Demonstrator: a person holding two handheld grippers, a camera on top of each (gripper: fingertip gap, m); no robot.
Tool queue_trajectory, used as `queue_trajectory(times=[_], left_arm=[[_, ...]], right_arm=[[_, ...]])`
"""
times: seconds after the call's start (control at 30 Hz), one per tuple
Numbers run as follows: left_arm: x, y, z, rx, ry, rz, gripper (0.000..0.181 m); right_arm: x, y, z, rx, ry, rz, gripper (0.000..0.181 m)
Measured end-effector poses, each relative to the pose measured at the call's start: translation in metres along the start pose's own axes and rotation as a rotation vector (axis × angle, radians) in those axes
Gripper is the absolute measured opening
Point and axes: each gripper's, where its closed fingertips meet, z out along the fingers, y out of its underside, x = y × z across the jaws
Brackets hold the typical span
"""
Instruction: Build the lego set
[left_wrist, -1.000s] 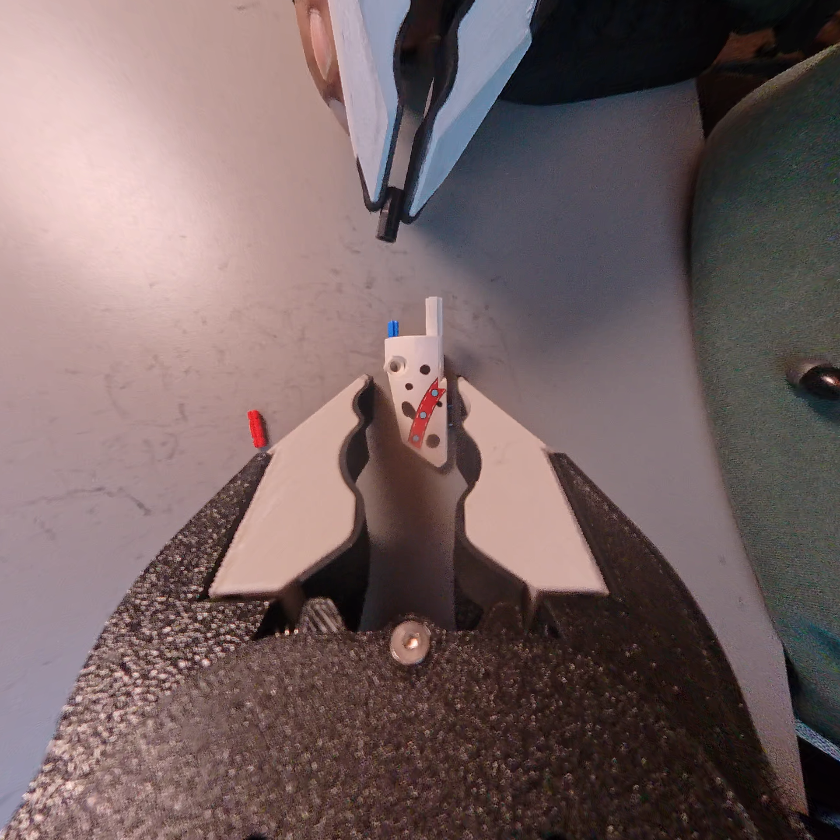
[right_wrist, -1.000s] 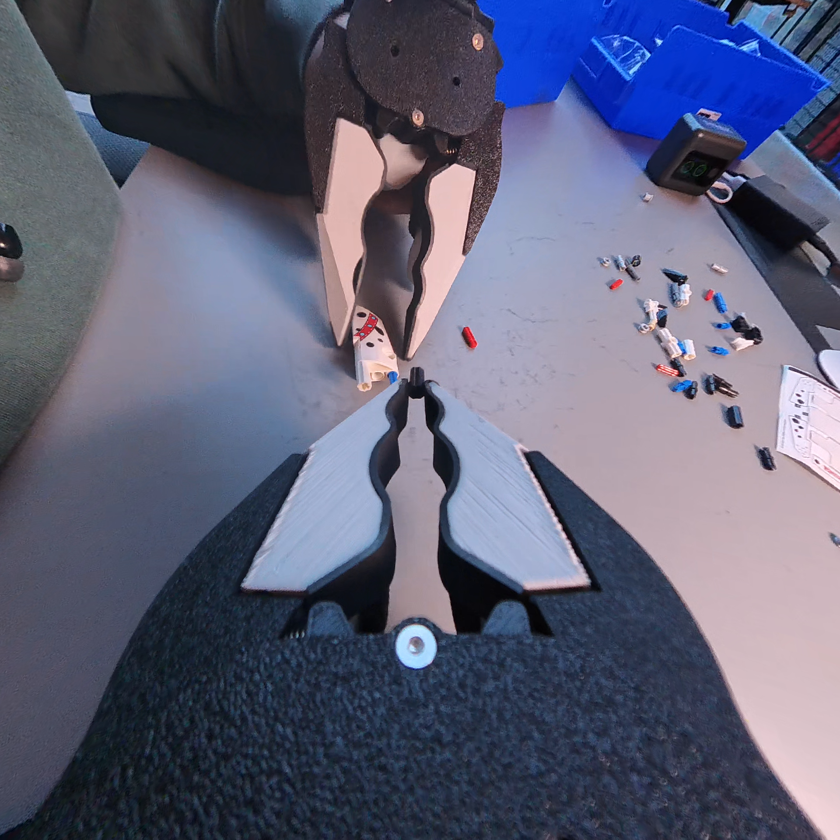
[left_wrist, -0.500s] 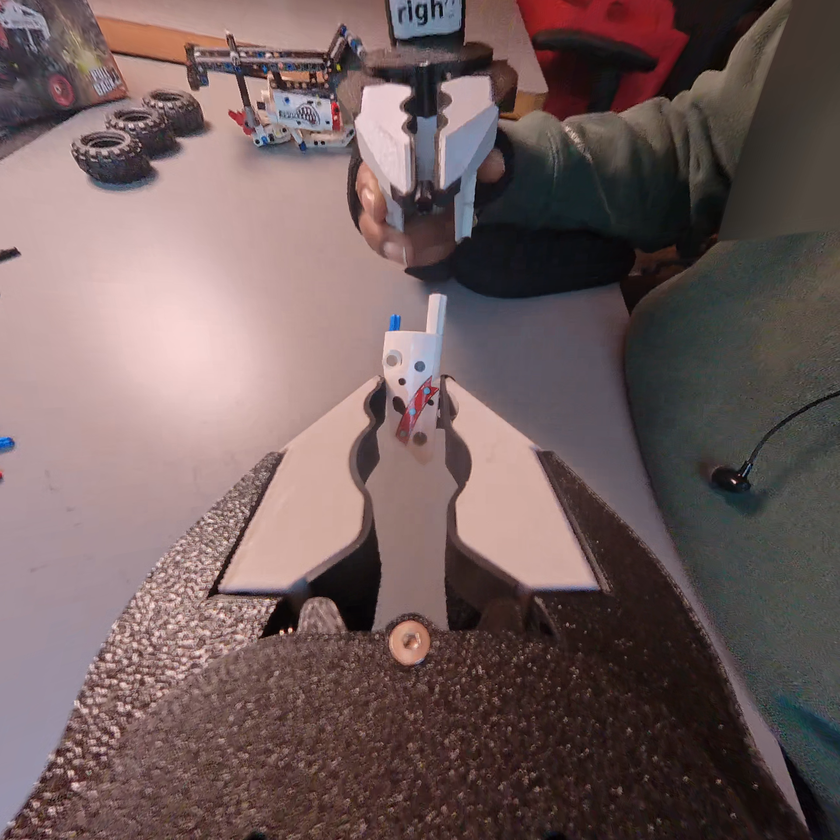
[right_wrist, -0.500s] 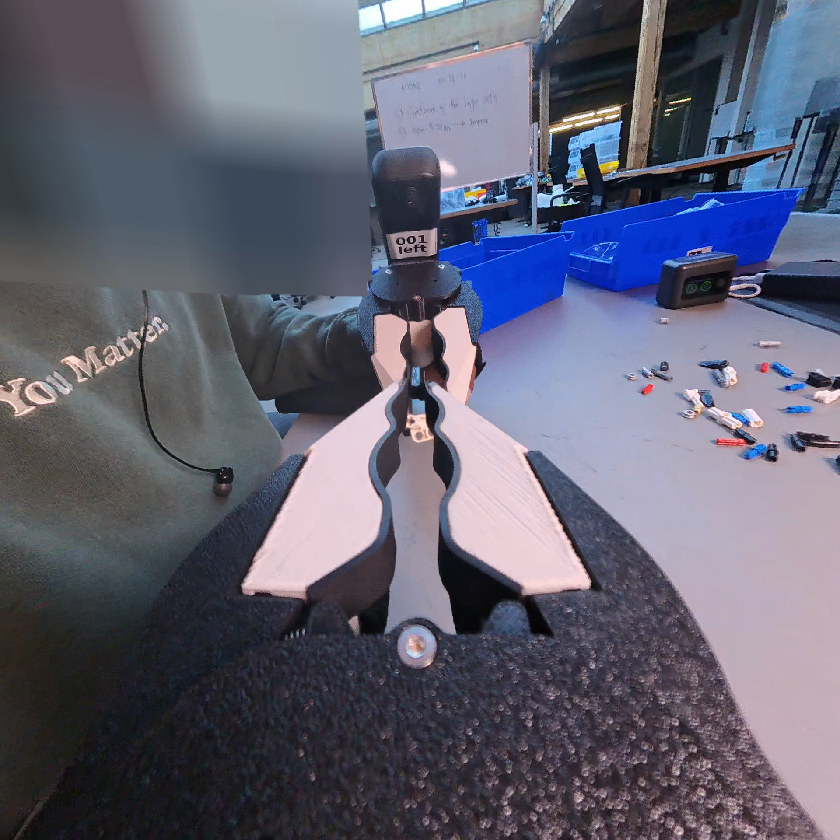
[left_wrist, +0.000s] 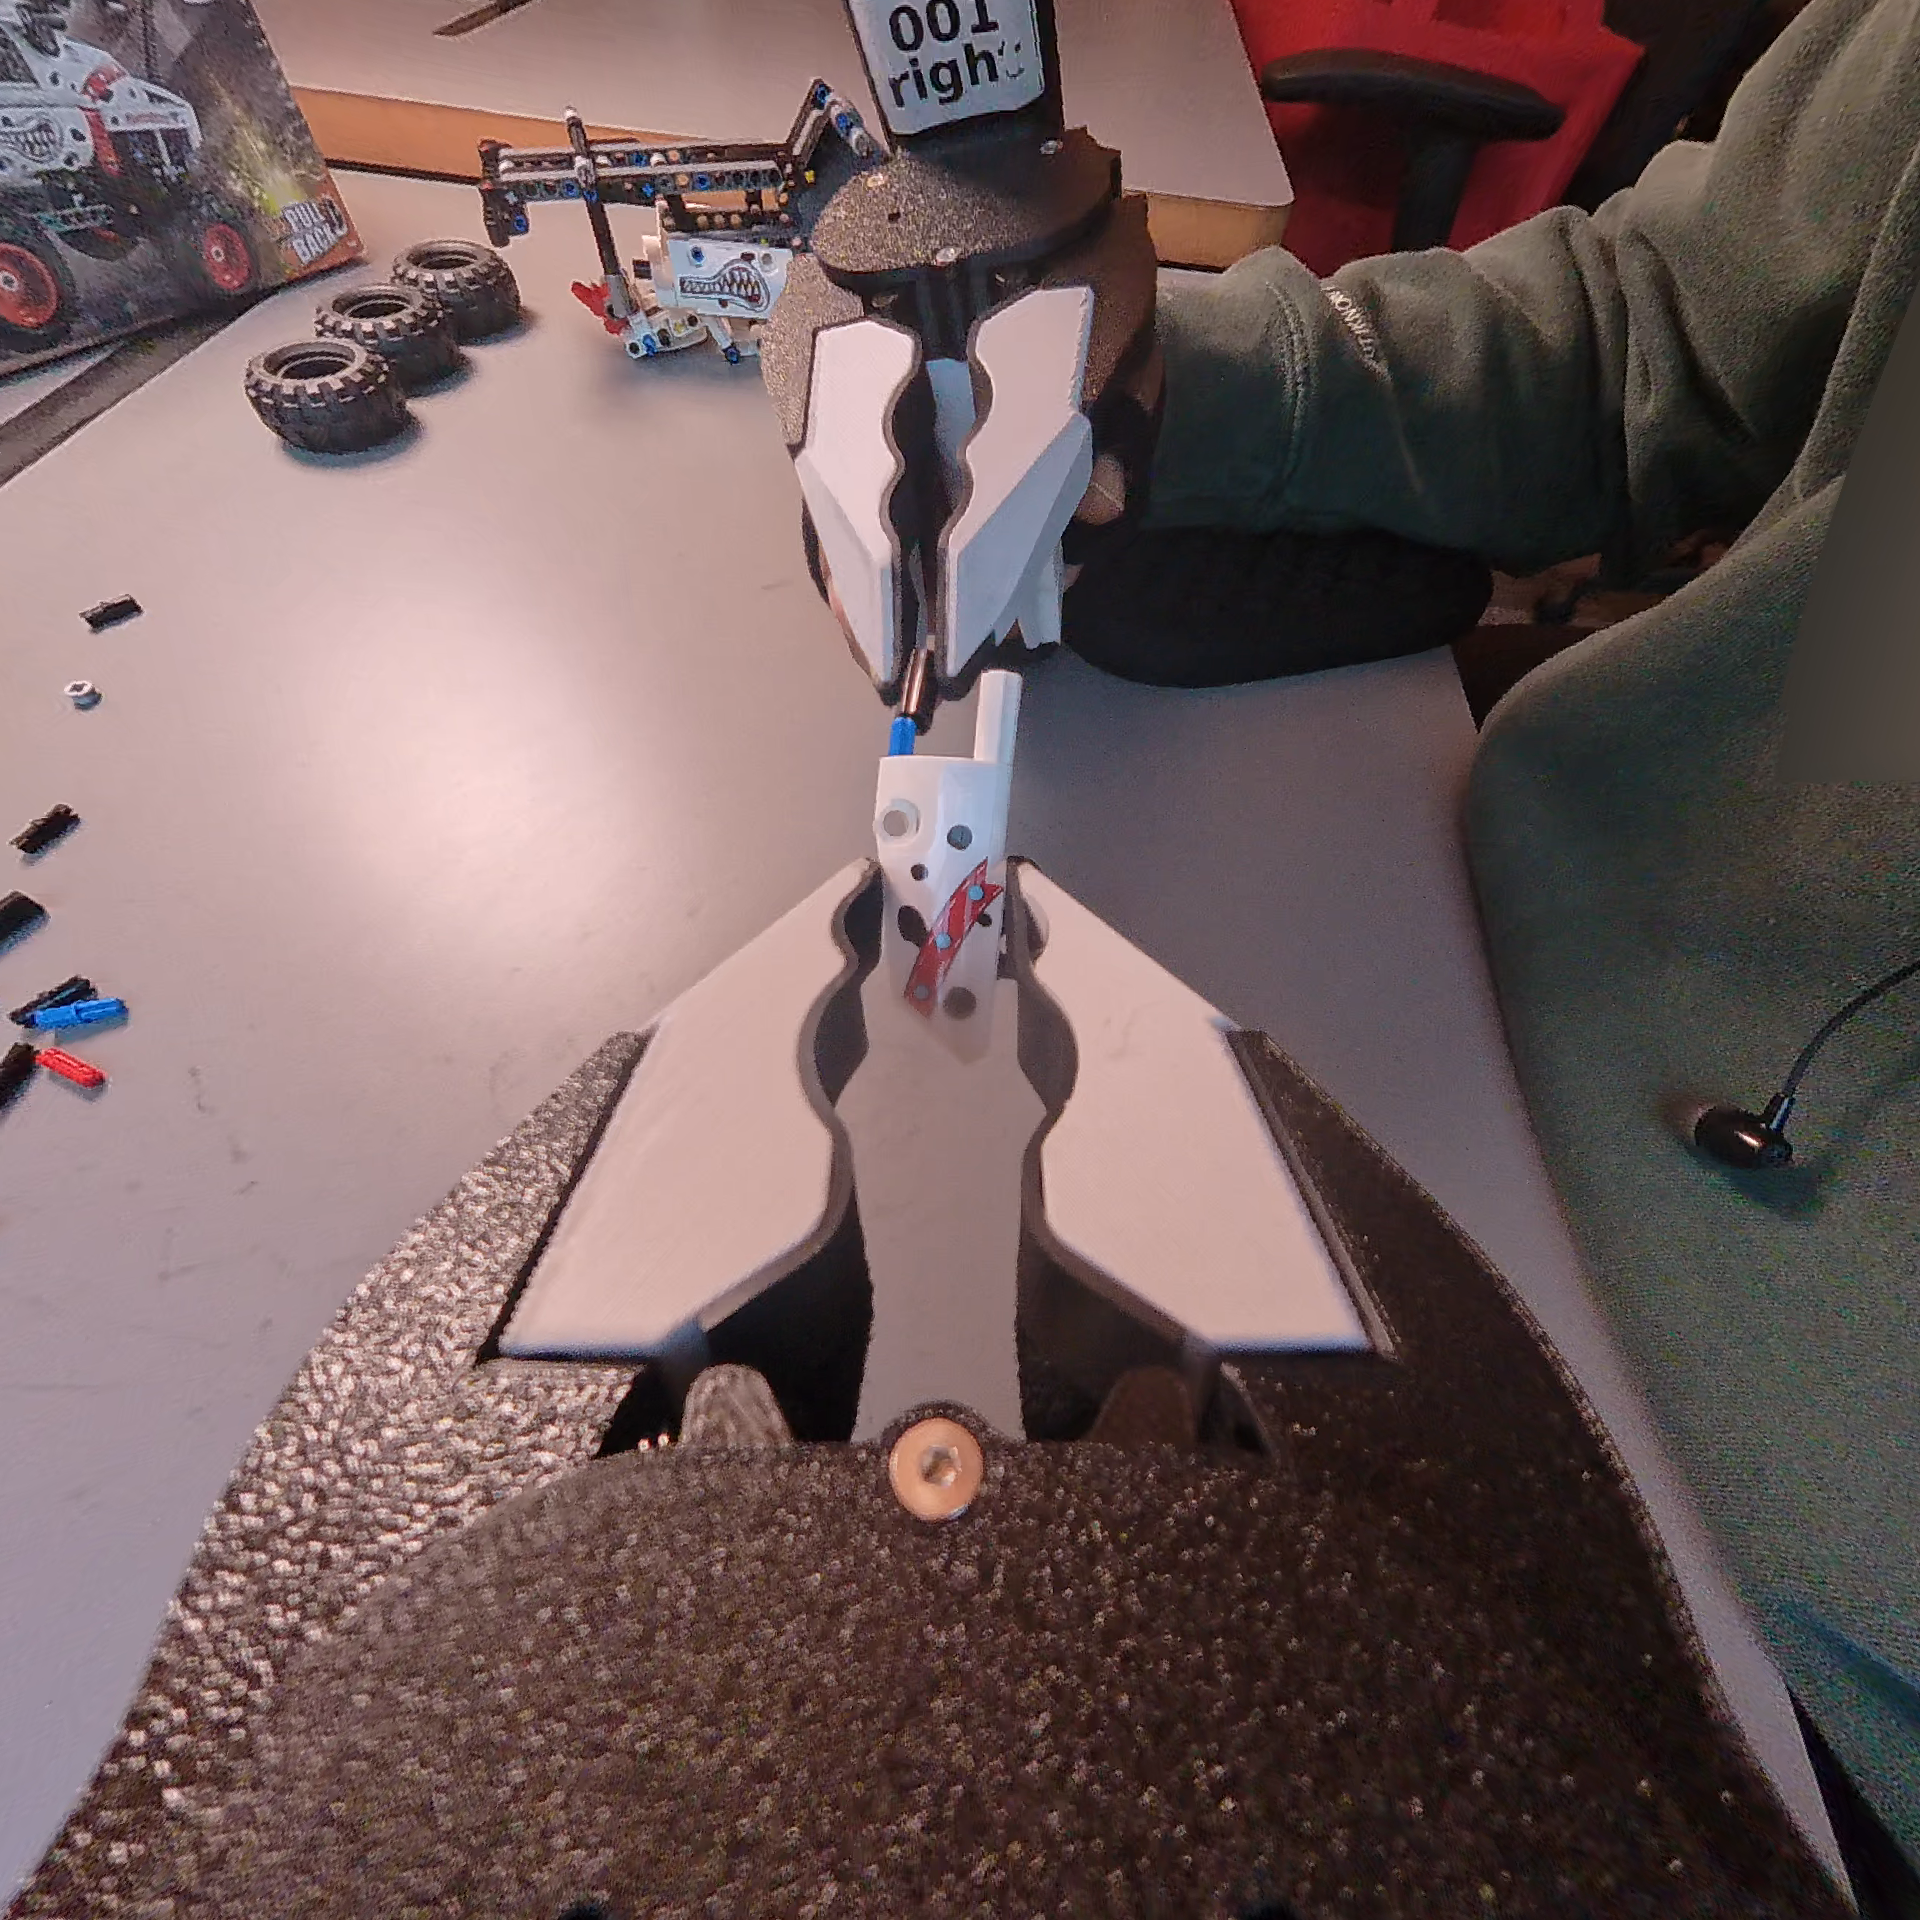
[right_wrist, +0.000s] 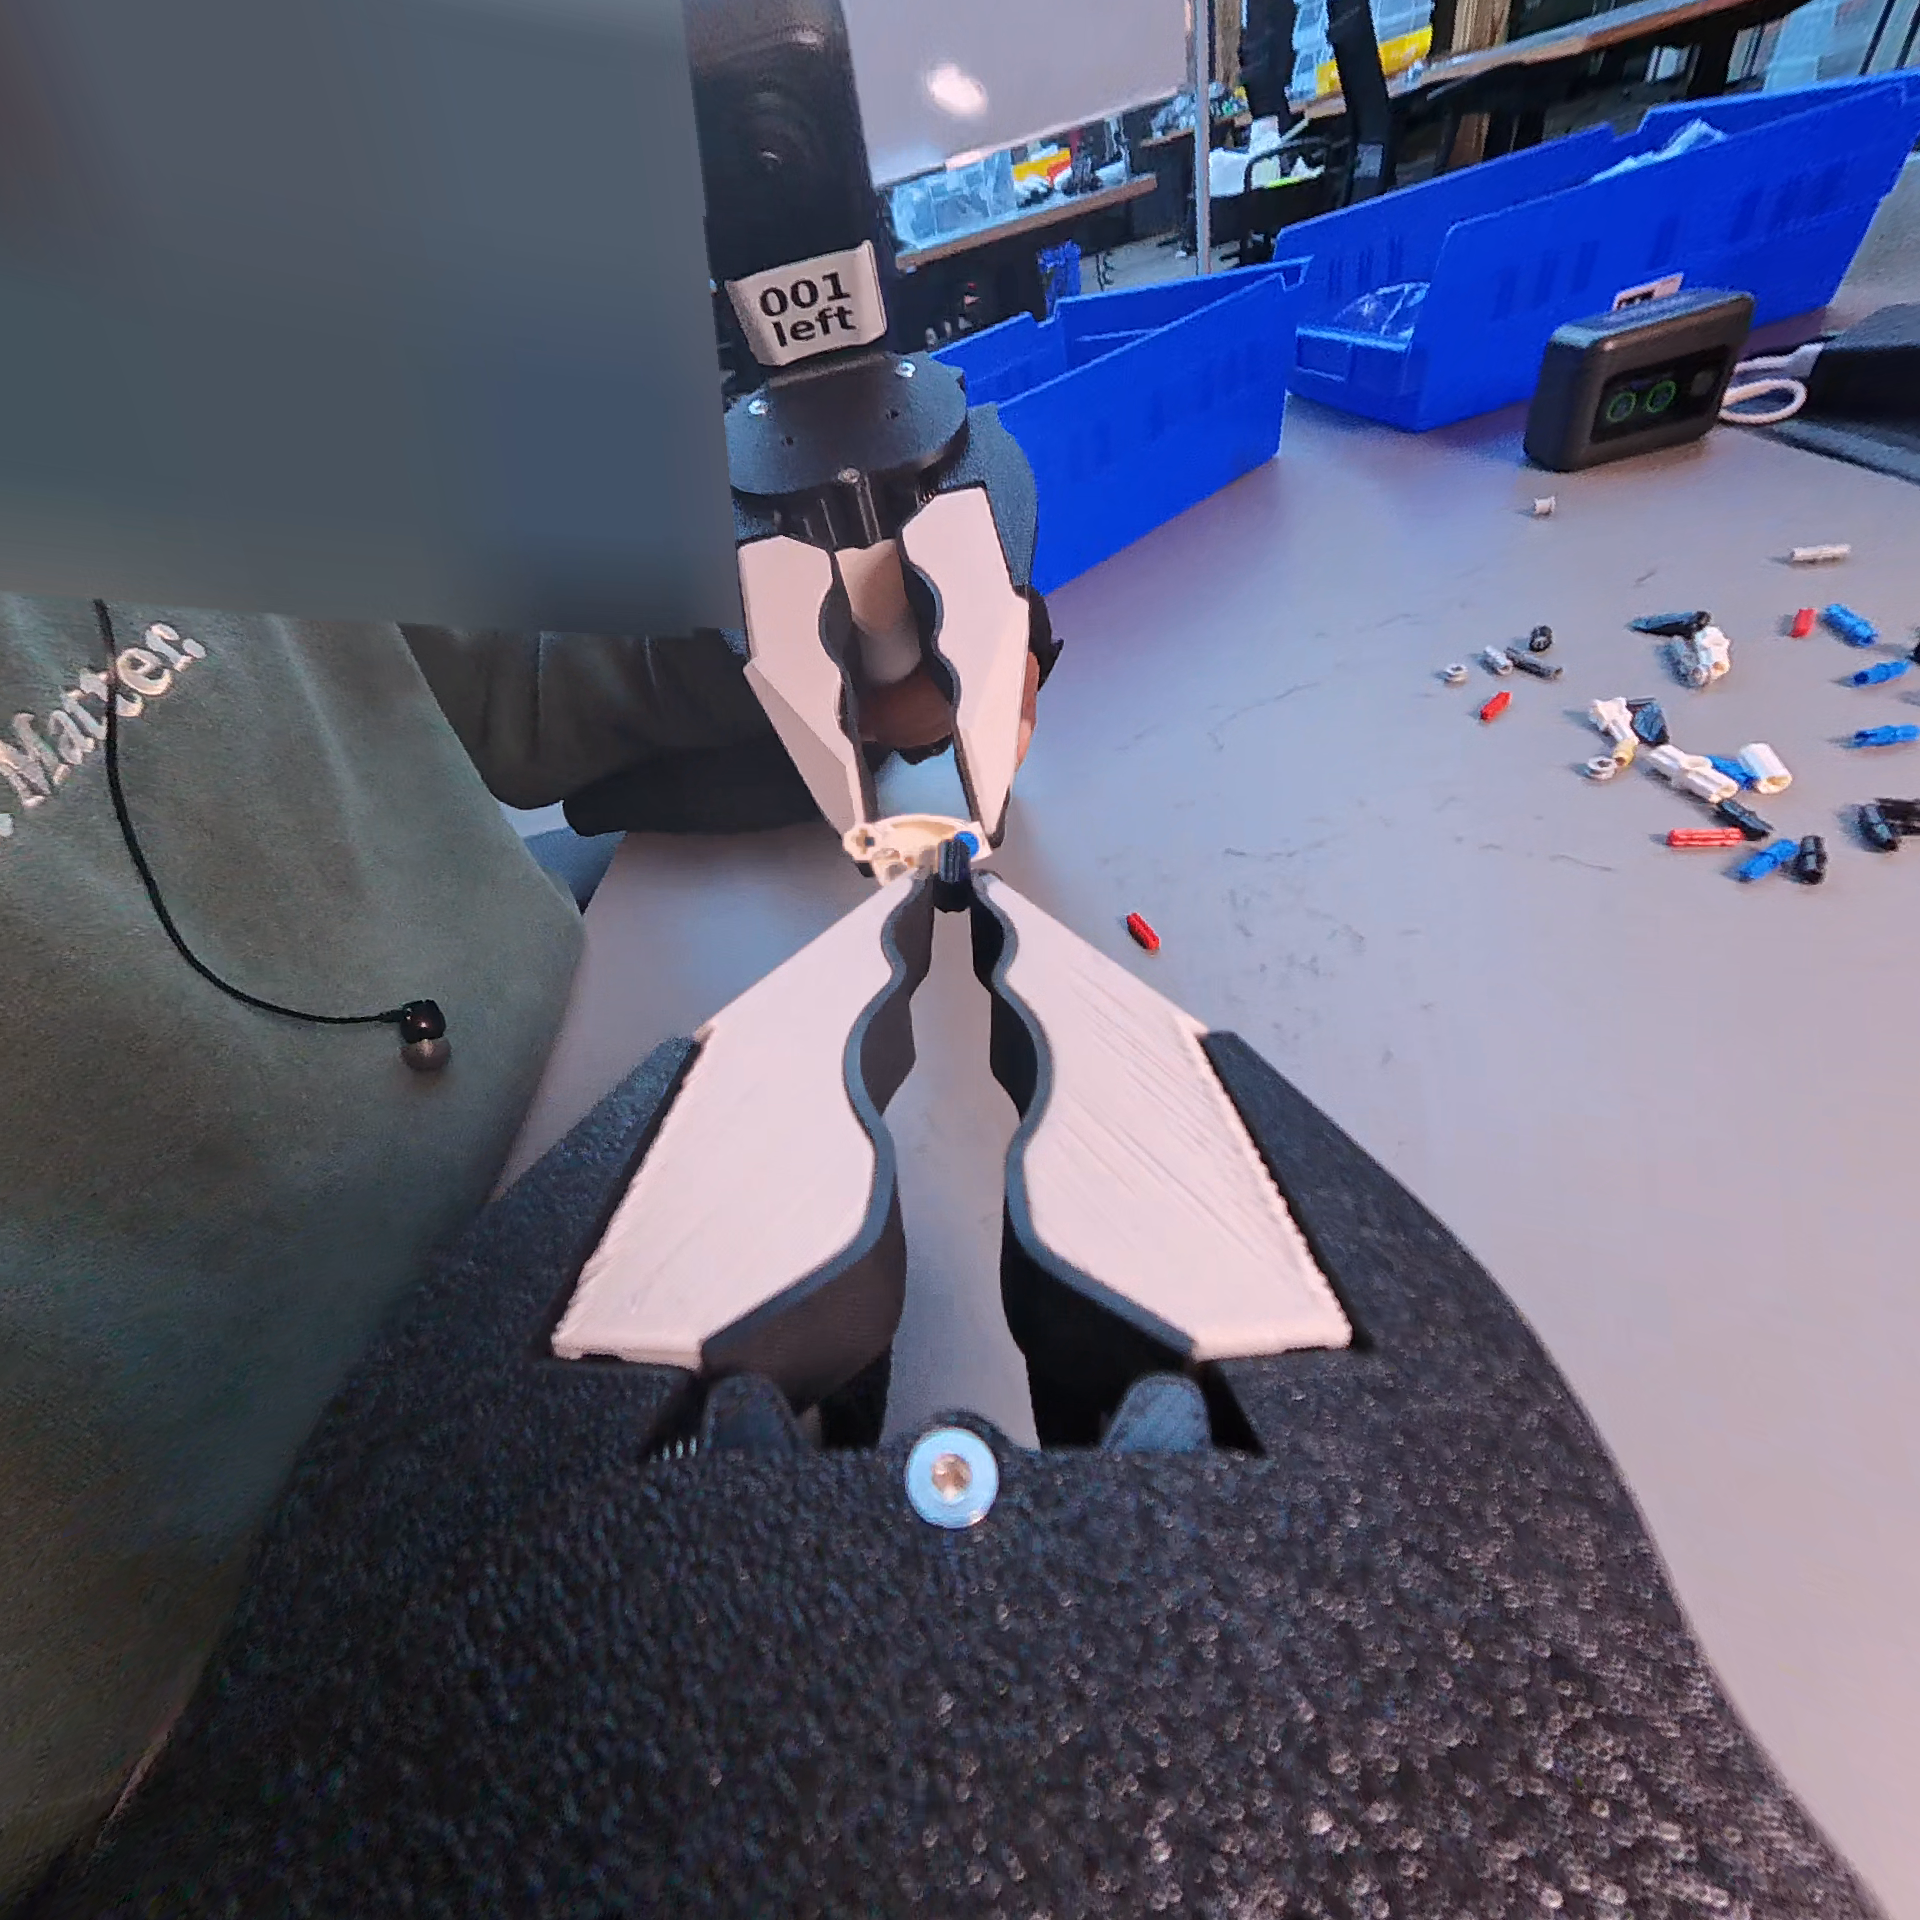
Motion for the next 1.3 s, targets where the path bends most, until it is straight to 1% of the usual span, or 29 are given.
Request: queue_trajectory(times=[0.17,0.53,0.73,0.83,0.93,1.17,1.3], left_arm=[[-0.002,0.006,0.003,-0.038,-0.023,0.026,0.023],[-0.01,0.032,0.011,-0.185,-0.106,0.139,0.022],[-0.008,0.038,0.013,-0.215,-0.096,0.136,0.022],[0.0,0.035,0.017,-0.198,-0.048,0.105,0.022],[0.002,0.037,0.017,-0.203,-0.031,0.081,0.022],[0.006,0.021,0.008,-0.119,0.024,-0.002,0.022],[0.007,0.026,0.009,-0.138,0.039,-0.018,0.022]], right_arm=[[0.004,0.006,0.001,-0.042,0.012,0.03,0.006],[0.012,0.028,0.008,-0.178,0.046,0.13,0.006],[0.012,0.031,0.009,-0.203,0.08,0.092,0.006],[0.009,0.034,0.011,-0.227,0.08,0.055,0.006],[0.008,0.036,0.011,-0.252,0.091,0.0,0.006],[0.004,0.028,0.002,-0.188,0.055,-0.068,0.006],[-0.002,0.024,0.002,-0.156,0.018,-0.09,0.006]])
